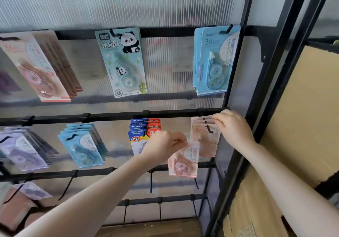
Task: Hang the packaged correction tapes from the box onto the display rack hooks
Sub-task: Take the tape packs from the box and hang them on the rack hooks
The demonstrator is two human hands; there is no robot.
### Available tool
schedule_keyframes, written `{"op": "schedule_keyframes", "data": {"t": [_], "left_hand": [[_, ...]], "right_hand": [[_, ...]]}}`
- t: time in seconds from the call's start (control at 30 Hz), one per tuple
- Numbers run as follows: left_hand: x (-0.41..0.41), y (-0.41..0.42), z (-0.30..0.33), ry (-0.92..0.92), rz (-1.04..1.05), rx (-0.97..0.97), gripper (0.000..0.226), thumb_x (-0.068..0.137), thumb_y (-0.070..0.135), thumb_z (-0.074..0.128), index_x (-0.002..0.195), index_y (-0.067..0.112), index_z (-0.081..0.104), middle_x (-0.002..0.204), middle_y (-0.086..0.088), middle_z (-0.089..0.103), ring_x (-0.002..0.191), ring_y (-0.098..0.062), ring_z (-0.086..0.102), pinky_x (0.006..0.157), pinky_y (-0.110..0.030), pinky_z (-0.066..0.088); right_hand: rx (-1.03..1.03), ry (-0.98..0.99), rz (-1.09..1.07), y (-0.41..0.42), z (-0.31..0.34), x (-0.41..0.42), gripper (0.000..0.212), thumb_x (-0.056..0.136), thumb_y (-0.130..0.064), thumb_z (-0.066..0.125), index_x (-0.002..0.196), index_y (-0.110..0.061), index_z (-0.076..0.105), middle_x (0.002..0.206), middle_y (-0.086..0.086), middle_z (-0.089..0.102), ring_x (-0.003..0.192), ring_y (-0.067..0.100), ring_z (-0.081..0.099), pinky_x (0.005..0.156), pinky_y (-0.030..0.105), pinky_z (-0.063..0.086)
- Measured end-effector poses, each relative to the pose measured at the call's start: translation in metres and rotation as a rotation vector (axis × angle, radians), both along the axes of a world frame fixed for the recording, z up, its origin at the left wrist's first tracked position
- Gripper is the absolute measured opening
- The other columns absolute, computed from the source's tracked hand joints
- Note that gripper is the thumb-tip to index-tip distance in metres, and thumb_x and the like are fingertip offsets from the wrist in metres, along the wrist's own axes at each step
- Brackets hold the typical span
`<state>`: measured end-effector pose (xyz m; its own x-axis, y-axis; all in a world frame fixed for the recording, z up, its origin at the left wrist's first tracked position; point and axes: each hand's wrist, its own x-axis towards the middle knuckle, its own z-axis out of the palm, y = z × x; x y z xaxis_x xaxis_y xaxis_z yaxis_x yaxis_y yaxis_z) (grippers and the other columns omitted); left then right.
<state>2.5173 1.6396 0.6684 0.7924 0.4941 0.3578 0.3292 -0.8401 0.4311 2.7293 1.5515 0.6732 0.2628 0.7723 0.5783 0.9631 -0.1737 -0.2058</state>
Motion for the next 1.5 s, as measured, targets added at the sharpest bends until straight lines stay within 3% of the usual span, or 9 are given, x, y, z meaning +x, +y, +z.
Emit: {"op": "schedule_keyframes", "data": {"t": [0.37,0.63,0.8,0.93,1.07,1.17,1.3,1.5], "left_hand": [[0.056,-0.018,0.016,-0.083,-0.004,-0.003,0.015,0.089,0.024,0.060,0.096,0.016,0.071,0.094,0.000,0.069,0.083,-0.018,0.062,0.074,-0.036,0.051],[0.086,-0.021,0.014,-0.054,0.023,0.006,0.017,0.090,0.026,0.057,0.093,0.016,0.070,0.091,-0.001,0.065,0.081,-0.018,0.058,0.072,-0.036,0.049],[0.094,-0.020,0.012,-0.038,0.040,-0.019,0.018,0.089,0.026,0.055,0.090,0.015,0.070,0.086,-0.002,0.060,0.078,-0.019,0.055,0.068,-0.035,0.047],[0.091,-0.020,0.002,-0.026,0.012,0.009,0.021,0.093,0.028,0.051,0.090,0.017,0.068,0.082,0.005,0.054,0.076,-0.016,0.054,0.061,-0.026,0.040],[0.087,-0.016,-0.014,-0.044,-0.029,0.027,0.027,0.097,0.025,0.047,0.116,0.021,0.065,0.112,0.001,0.062,0.098,-0.018,0.059,0.074,-0.019,0.039],[0.086,-0.013,-0.014,-0.068,-0.091,-0.008,0.031,0.097,0.017,0.044,0.124,0.023,0.060,0.127,0.002,0.058,0.112,-0.015,0.054,0.082,-0.012,0.035],[0.083,-0.010,-0.007,-0.053,-0.107,-0.009,0.033,0.097,0.016,0.043,0.124,0.027,0.059,0.130,0.005,0.055,0.103,0.000,0.047,0.073,-0.002,0.032],[0.090,-0.004,-0.010,-0.017,-0.049,0.104,0.034,0.096,0.015,0.047,0.124,0.029,0.058,0.122,-0.001,0.059,0.105,-0.019,0.057,0.078,-0.024,0.045]], "right_hand": [[0.019,-0.067,-0.180,-0.053,-0.003,0.008,0.018,0.080,-0.003,0.067,0.097,-0.007,0.070,0.086,0.009,0.065,0.080,0.029,0.062,0.060,0.036,0.053],[-0.081,-0.047,-0.236,-0.081,-0.005,0.012,0.026,0.092,-0.012,0.053,0.116,-0.013,0.063,0.108,0.006,0.061,0.098,0.023,0.057,0.079,0.032,0.051],[-0.089,-0.066,-0.248,-0.083,-0.006,0.014,0.022,0.088,-0.008,0.057,0.109,-0.011,0.066,0.100,0.008,0.063,0.089,0.023,0.059,0.069,0.032,0.053],[-0.103,-0.099,-0.263,-0.083,-0.009,0.016,0.016,0.085,-0.006,0.060,0.099,-0.010,0.069,0.092,0.008,0.064,0.080,0.023,0.060,0.061,0.033,0.054],[-0.091,-0.119,-0.262,-0.082,-0.012,0.018,0.014,0.080,-0.004,0.067,0.092,-0.010,0.070,0.085,0.007,0.064,0.073,0.023,0.061,0.055,0.032,0.053],[-0.104,-0.137,-0.267,-0.080,-0.014,0.020,0.011,0.078,-0.004,0.068,0.088,-0.010,0.069,0.082,0.007,0.063,0.070,0.023,0.060,0.053,0.033,0.052],[-0.110,-0.148,-0.271,-0.076,-0.018,0.022,0.010,0.075,-0.005,0.070,0.084,-0.010,0.069,0.079,0.007,0.062,0.068,0.024,0.060,0.051,0.036,0.052],[-0.111,-0.131,-0.264,-0.073,-0.021,0.024,0.019,0.073,-0.008,0.075,0.091,-0.011,0.071,0.083,0.006,0.065,0.070,0.021,0.062,0.053,0.029,0.052]]}}
